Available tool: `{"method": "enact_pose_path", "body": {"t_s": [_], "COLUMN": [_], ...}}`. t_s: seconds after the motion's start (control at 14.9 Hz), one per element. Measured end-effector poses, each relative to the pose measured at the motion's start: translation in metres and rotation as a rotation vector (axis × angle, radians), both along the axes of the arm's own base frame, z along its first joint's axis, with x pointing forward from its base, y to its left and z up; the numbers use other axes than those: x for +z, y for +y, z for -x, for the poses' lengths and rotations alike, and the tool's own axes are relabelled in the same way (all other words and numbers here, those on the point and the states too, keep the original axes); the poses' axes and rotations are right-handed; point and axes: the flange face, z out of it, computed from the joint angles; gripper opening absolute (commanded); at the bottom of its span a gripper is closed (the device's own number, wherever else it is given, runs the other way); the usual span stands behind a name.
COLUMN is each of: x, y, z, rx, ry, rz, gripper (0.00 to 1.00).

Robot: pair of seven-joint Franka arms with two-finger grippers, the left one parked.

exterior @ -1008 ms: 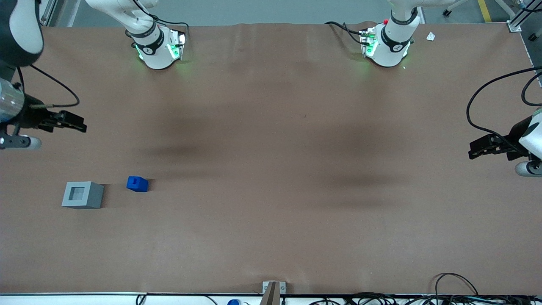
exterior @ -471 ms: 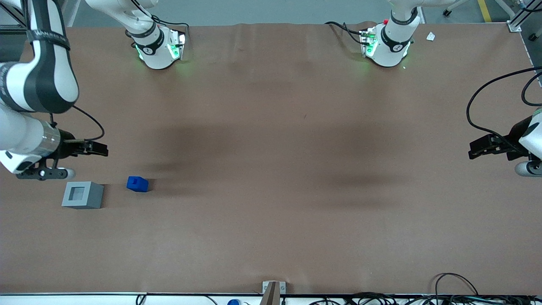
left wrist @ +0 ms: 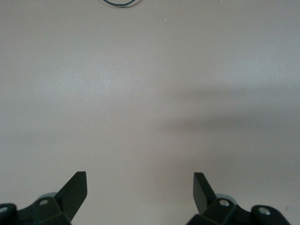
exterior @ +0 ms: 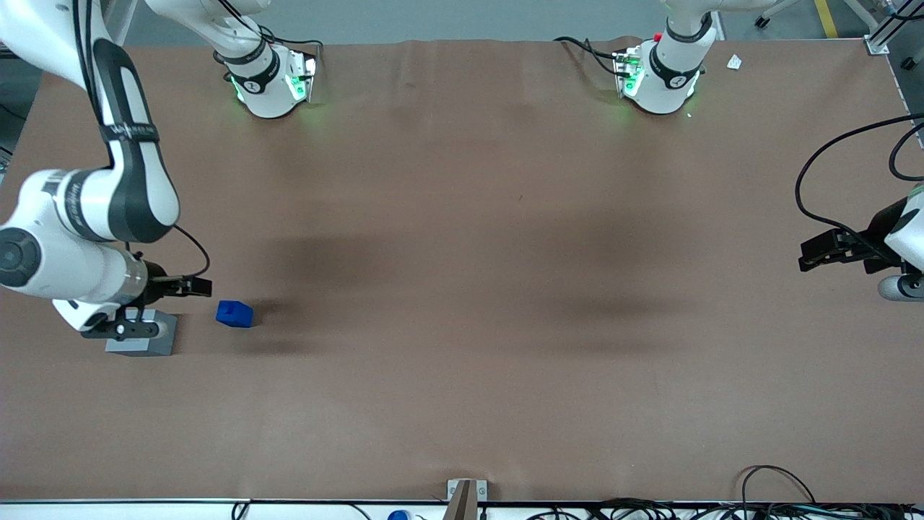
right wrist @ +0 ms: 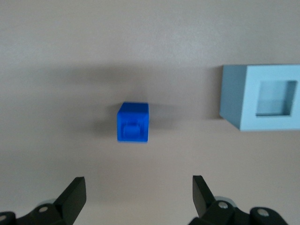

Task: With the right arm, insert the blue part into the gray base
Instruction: 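Move the open right gripper down over the blue block, then close the right gripper on the blue block and lift it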

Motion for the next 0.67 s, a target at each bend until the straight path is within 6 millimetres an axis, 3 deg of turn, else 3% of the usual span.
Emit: {"method": "enact_pose_path", "body": {"t_s": [0.34, 0.67], "x": [-0.062, -0.089], "y": [-0.003, -0.001], "z": [-0.005, -0.006], "rx": [-0.025, -0.043], "ry": [0.034, 0.050], "rz": [-0.016, -0.036], "gripper": [1.00, 0.98]}}
